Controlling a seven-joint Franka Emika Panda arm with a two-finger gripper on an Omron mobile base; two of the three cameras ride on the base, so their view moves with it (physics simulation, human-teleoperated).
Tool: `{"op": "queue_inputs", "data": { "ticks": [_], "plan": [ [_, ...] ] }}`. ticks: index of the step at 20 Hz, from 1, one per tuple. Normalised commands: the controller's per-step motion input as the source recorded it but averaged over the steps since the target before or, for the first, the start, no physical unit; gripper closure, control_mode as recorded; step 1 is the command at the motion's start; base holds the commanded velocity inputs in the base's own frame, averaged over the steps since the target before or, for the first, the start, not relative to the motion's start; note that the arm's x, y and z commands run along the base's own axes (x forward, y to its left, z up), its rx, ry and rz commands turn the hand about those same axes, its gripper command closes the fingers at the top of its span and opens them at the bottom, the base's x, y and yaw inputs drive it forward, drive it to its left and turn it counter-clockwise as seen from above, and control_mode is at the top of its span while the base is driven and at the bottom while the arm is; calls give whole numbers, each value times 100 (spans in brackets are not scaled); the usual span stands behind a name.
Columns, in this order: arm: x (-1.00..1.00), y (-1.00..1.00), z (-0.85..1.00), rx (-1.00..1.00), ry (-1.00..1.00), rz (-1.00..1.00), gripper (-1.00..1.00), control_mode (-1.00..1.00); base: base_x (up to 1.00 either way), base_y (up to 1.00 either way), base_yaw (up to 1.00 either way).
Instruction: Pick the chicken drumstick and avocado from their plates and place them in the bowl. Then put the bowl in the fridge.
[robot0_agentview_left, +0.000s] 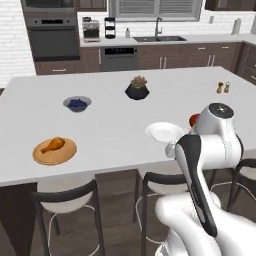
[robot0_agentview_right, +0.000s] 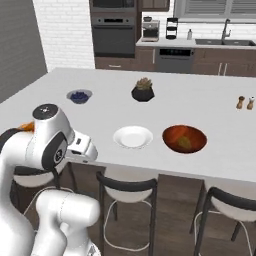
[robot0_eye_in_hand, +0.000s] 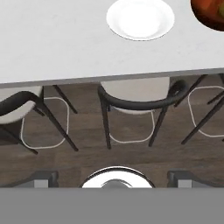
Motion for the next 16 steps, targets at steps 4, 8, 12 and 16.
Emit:
{"op": "queue_inputs", "data": {
  "ticks": [4,8,12,16],
  "plan": [
    [0,0,0,0,0,0,-100,100,-16,100,0],
    [0,0,0,0,0,0,-100,100,0,100,0],
    [0,0,0,0,0,0,-100,100,11,93,-2],
    [0,0,0,0,0,0,-100,100,55,25,-1]
  ]
}}
